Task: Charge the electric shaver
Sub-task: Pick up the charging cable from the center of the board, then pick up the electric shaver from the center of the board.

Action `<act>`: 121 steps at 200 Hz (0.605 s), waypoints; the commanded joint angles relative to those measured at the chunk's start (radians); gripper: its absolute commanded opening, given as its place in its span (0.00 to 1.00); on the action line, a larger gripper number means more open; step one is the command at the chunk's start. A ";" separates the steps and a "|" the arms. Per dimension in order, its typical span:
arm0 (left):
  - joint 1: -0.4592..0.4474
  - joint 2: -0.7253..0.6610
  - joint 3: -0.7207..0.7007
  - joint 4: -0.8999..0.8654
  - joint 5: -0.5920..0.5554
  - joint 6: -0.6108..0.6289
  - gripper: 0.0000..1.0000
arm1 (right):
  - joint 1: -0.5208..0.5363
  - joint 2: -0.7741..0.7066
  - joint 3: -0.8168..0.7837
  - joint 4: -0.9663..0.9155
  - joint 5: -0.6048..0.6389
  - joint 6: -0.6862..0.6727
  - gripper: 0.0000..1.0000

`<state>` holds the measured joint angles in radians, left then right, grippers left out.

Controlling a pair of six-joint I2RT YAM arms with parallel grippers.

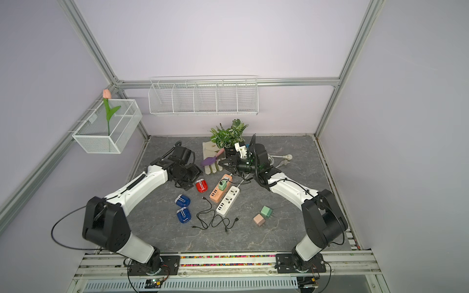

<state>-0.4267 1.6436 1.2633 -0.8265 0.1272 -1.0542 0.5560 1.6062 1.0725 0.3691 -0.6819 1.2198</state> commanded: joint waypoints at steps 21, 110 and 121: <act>-0.013 0.193 0.136 -0.144 -0.093 0.274 0.79 | -0.005 -0.030 0.015 -0.013 -0.019 -0.029 0.07; -0.013 0.362 0.171 -0.029 -0.102 0.281 0.83 | -0.005 -0.027 0.015 -0.001 -0.018 -0.011 0.07; -0.012 0.377 0.178 -0.033 -0.105 0.281 0.83 | -0.005 -0.026 0.014 -0.001 -0.018 -0.012 0.07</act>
<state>-0.4351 1.9911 1.4048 -0.8776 0.0559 -0.7918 0.5560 1.6005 1.0733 0.3527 -0.6823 1.2041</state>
